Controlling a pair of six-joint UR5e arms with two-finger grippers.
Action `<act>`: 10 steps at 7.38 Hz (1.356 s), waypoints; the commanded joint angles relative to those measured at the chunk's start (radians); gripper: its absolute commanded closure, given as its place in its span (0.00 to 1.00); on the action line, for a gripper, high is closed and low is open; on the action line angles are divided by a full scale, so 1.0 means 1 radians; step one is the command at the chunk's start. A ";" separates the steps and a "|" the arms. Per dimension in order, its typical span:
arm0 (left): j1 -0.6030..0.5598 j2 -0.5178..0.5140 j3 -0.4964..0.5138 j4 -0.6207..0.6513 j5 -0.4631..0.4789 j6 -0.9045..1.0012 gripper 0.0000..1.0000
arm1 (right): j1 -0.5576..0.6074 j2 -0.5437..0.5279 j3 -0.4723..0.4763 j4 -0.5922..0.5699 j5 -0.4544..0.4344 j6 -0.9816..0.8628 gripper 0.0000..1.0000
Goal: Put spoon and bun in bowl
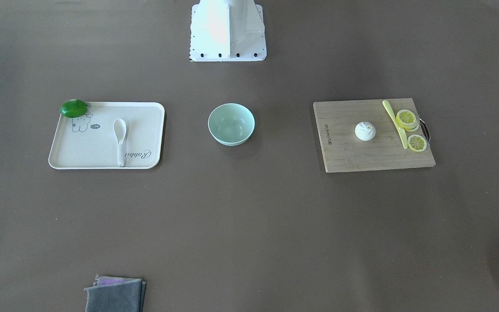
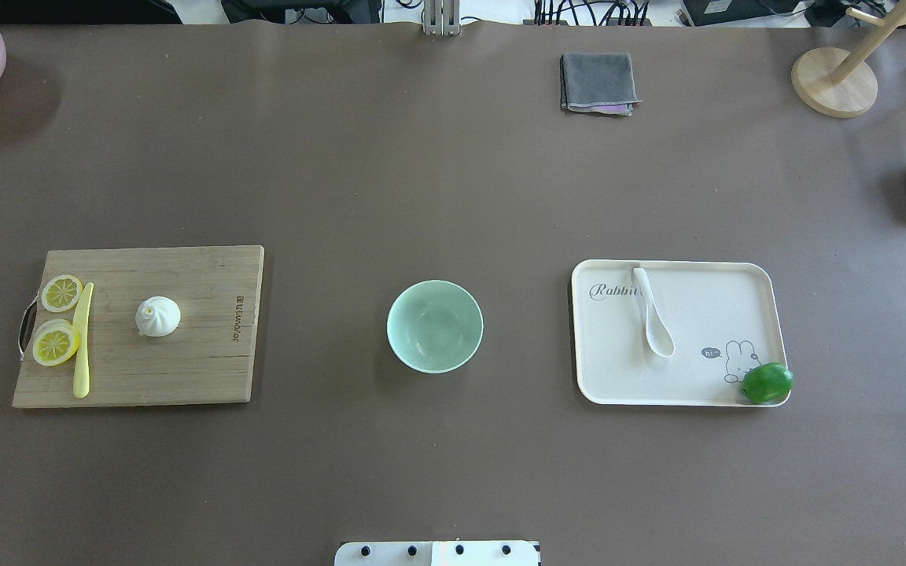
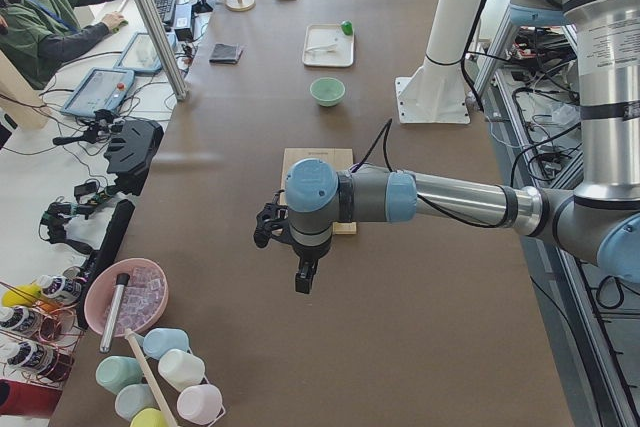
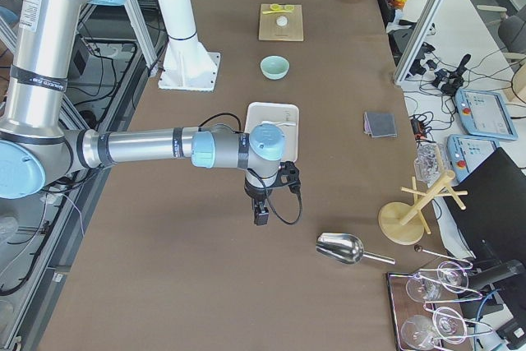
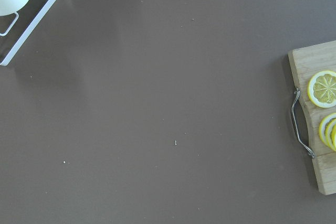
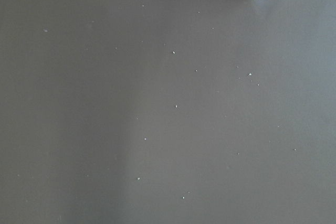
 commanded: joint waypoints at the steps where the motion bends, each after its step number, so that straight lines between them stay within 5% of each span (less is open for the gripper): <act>1: 0.002 -0.002 -0.003 -0.003 0.000 0.000 0.02 | 0.001 0.000 0.000 0.002 0.000 0.000 0.00; 3: 0.002 0.008 -0.017 -0.076 0.000 0.002 0.02 | -0.001 0.005 0.003 0.015 0.002 0.003 0.00; 7: 0.002 -0.012 0.021 -0.359 0.006 -0.012 0.02 | 0.001 0.022 -0.011 0.410 0.012 0.056 0.00; 10: 0.000 -0.026 0.156 -0.656 -0.104 -0.011 0.02 | -0.021 0.115 0.000 0.417 0.024 0.254 0.00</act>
